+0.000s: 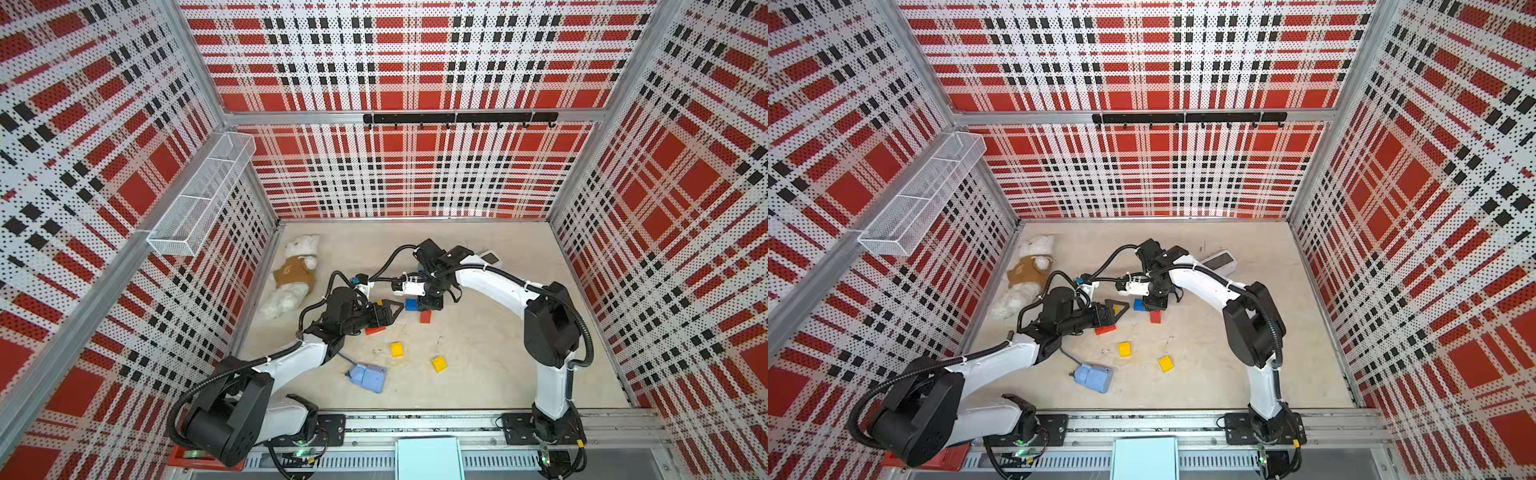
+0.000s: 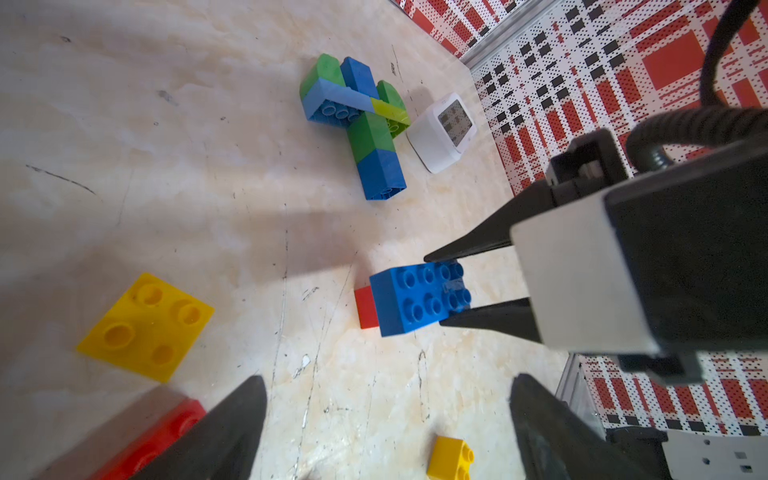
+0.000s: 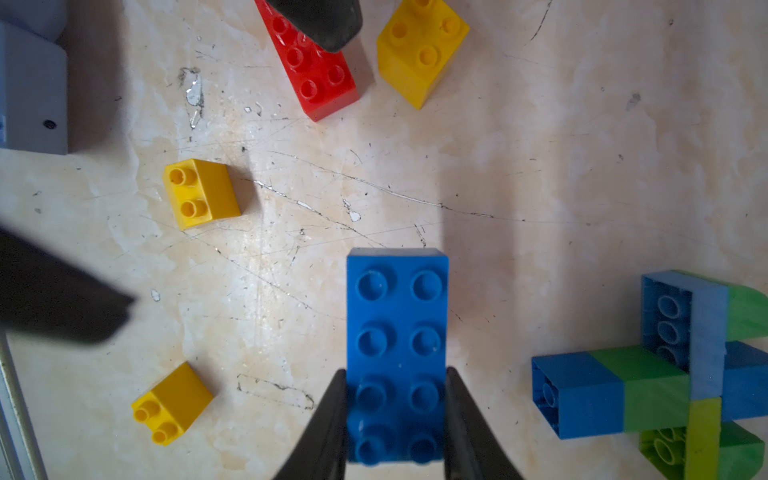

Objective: Assemble a fork with lego
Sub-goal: Assemble the lego brick with the lego brick.

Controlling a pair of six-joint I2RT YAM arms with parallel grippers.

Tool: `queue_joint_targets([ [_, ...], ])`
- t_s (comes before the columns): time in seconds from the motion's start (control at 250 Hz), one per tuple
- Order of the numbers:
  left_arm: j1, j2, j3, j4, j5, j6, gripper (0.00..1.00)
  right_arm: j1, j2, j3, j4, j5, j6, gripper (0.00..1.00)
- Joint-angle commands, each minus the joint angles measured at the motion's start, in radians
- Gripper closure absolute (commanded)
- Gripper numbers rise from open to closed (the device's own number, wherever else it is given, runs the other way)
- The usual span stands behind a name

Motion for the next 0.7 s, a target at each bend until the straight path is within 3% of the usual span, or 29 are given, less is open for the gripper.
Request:
queue_joint_targets([
  [0.0,-0.003,0.004,0.026,-0.006,-0.014,0.015,0.06,0.008,0.007,-0.08,-0.003,0.061,0.035,1.0],
  [0.424,0.0,0.004,0.032,-0.013,-0.015,0.017,0.06,0.016,-0.013,-0.277,0.059,0.075,0.157,1.0],
  [0.696,0.0,0.011,0.043,-0.015,-0.009,0.017,0.07,0.016,-0.01,-0.285,0.064,0.081,0.231,1.0],
])
